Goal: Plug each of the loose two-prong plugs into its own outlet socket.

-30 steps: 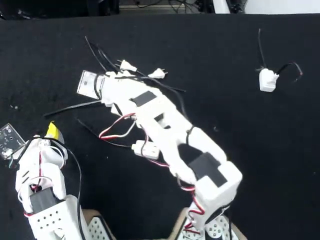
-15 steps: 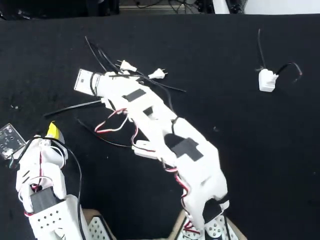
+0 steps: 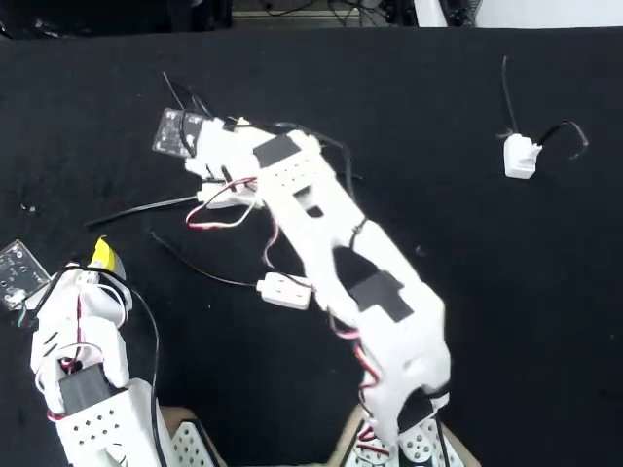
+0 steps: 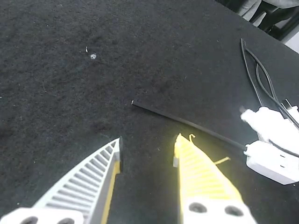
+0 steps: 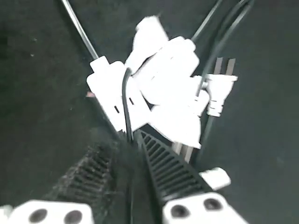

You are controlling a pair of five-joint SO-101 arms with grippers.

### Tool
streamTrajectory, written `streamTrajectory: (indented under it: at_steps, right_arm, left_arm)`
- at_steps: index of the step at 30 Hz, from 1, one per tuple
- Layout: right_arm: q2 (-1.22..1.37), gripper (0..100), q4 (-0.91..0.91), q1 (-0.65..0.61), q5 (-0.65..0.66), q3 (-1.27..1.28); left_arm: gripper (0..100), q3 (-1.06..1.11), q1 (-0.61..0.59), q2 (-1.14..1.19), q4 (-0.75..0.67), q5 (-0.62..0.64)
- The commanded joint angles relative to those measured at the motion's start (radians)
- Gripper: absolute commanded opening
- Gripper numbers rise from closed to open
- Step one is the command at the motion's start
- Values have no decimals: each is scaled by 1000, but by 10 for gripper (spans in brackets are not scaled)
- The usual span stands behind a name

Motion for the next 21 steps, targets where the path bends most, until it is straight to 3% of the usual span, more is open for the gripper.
streamTrajectory:
  at_steps: [1, 9, 21]
  right_arm:
    - [-216, 10, 25, 20, 3, 58]
    - [-618, 10, 18, 29, 8, 392]
    - [-1004, 10, -129, 310, 3, 662]
  left_arm:
    - [191, -53, -8, -9, -21, 8]
    - [191, -53, -8, -9, -21, 8]
    - [191, -54, -8, -9, -21, 8]
